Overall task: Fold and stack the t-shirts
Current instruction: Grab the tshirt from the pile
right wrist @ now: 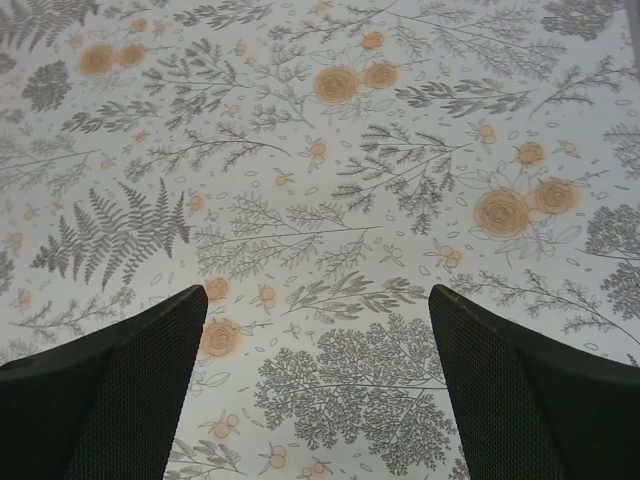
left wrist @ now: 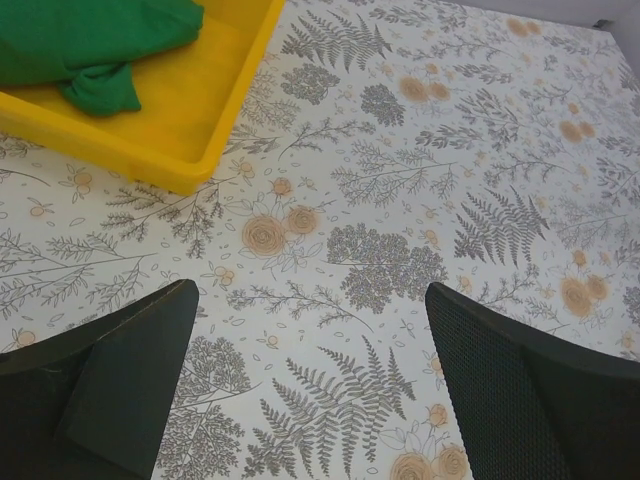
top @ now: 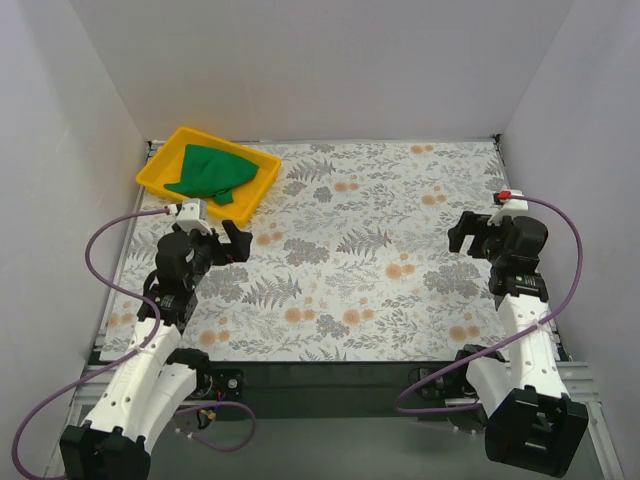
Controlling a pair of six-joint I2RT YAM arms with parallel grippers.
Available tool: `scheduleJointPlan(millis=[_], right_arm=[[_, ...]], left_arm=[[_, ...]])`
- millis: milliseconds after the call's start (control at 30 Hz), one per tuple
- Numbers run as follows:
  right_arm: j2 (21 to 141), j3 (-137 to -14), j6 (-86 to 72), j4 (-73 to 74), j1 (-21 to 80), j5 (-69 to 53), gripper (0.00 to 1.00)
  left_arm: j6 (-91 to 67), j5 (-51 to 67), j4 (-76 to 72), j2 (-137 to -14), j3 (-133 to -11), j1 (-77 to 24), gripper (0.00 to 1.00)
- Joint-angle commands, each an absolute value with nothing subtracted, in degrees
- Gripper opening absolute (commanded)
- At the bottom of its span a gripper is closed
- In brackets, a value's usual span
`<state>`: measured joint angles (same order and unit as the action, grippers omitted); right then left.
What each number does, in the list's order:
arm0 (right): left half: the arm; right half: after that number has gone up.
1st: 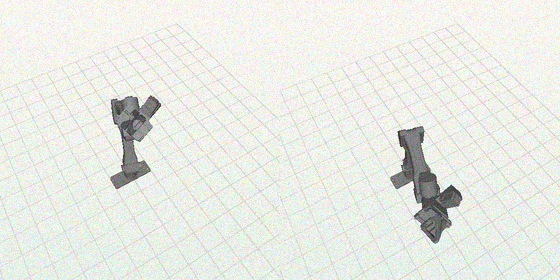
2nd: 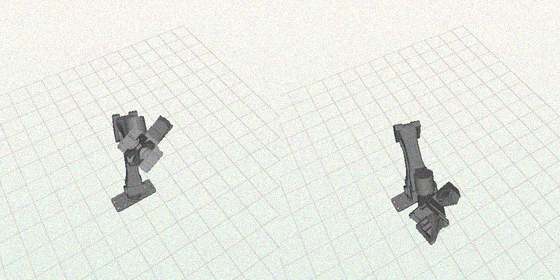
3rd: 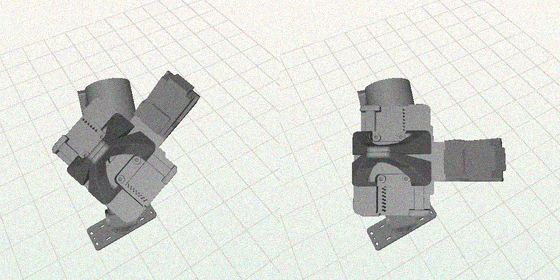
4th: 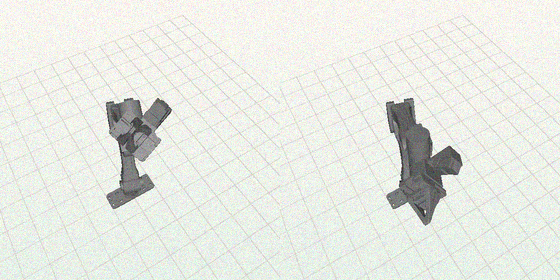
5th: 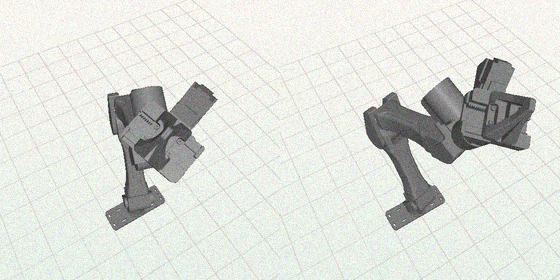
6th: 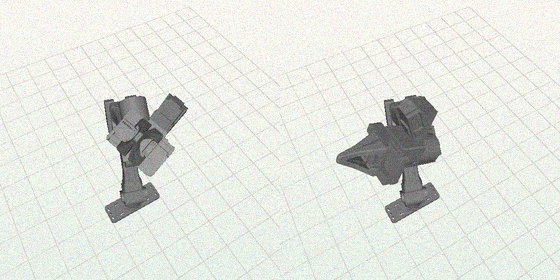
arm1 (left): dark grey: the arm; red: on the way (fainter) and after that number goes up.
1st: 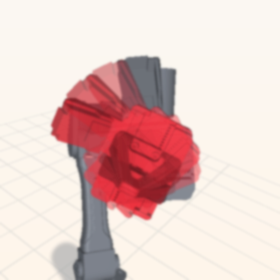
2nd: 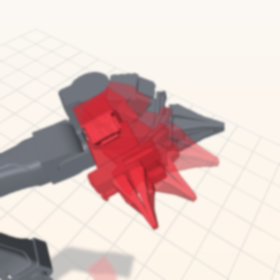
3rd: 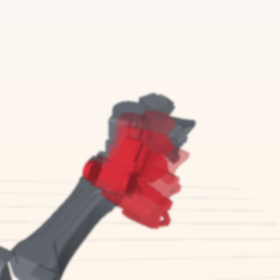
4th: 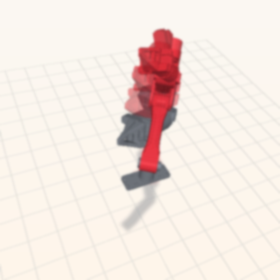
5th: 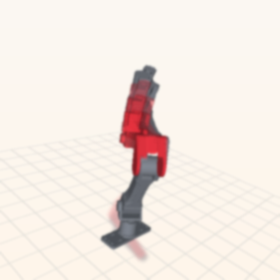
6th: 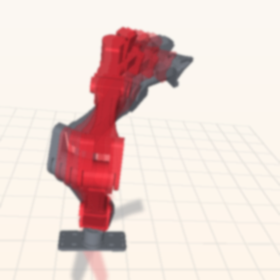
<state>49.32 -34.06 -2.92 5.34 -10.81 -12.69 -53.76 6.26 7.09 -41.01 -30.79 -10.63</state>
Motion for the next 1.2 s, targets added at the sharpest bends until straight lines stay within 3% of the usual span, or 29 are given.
scheduleJointPlan(millis=[0,133,200,500,833,1167], right_arm=[[48.95,-37.09,-0.19,2.2,-10.9,-23.76,0.98],[49.48,-36.22,14.83,2.72,-10.99,-47.2,0.98],[49.13,-34.47,16.61,2.9,-10.9,-50.26,0.98],[48.78,-32.87,17.67,2.81,-10.99,-46.41,0.98],[49.04,-34.36,14.06,2.29,-11.16,-33.93,0.98],[48.87,-33.75,17.13,2.9,-11.69,-39.8,0.98]], left_arm=[[-52.91,6.42,6.42,-42.27,-31.55,-10.81,0.98],[-53.17,6.33,6.94,-43.85,-32.08,-10.81,0.98],[-52.91,6.59,7.12,-44.47,-32.17,-10.81,0.98],[-52.73,5.98,7.29,-44.91,-32.26,-10.81,0.98],[-52.56,5.8,7.29,-44.03,-32.17,-10.81,0.98],[-52.65,5.8,7.38,-43.59,-32.08,-10.81,0.98]])
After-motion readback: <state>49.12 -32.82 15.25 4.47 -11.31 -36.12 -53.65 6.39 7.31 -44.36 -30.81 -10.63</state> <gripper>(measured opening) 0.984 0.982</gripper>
